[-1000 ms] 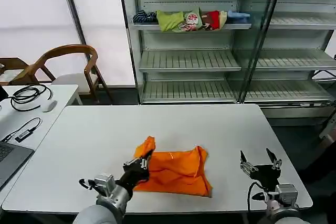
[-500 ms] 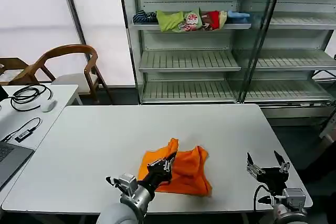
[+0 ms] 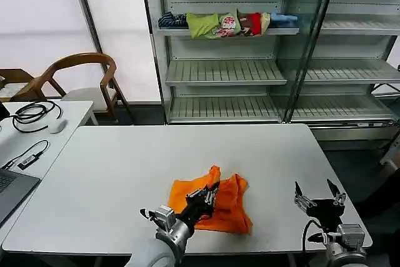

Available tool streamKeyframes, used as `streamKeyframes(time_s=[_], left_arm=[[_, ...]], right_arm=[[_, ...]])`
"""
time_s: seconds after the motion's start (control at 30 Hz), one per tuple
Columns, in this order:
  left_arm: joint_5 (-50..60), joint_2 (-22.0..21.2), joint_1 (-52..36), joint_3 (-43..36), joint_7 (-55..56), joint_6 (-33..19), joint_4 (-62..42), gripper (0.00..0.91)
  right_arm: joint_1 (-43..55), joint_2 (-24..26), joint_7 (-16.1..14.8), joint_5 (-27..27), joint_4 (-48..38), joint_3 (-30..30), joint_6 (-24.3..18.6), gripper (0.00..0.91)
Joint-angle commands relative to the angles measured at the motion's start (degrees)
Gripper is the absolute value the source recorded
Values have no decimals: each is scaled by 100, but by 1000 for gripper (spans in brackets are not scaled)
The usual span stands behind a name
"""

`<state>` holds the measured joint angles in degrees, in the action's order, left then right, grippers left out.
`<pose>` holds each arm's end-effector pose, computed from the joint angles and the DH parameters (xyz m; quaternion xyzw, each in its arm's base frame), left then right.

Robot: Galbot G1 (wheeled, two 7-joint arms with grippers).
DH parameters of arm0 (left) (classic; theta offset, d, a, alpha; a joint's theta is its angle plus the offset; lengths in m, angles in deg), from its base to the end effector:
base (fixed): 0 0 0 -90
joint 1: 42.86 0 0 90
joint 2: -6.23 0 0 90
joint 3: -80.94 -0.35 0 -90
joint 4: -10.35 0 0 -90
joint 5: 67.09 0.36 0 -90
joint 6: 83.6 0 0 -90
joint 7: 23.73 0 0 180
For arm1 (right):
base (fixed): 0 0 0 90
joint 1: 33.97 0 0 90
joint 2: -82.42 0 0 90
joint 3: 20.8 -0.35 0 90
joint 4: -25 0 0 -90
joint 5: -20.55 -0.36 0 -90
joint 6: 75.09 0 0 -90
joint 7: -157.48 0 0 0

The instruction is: Fold and organize the clothes.

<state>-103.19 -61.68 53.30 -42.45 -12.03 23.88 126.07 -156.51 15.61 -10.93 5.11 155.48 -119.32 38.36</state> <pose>0.2428 -0.0925 -0.2743 -0.2696 -0.9422 0.1272 0.1530 0.1794 -0.0831 -0.2223 -0.0446 -0.9869 0.0974 0.1203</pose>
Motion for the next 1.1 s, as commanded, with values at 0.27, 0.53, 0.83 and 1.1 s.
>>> streamKeyframes(time_s=[0.27, 0.53, 0.83, 1.1], left_arm=[[-399, 405, -101, 723, -524, -448, 513, 907], [-68, 1242, 546, 1419, 258, -435, 373, 907], [175, 1126, 914, 1223, 1376, 515, 211, 907], [235, 869, 722, 924, 1431, 537, 72, 907]], right_arm=[[355, 51, -10, -32, -181, 98, 4, 907], [731, 33, -10, -41, -330, 308, -7, 907], [865, 18, -5, -28, -390, 409, -11, 907], [644, -3, 3, 7, -304, 302, -34, 907]])
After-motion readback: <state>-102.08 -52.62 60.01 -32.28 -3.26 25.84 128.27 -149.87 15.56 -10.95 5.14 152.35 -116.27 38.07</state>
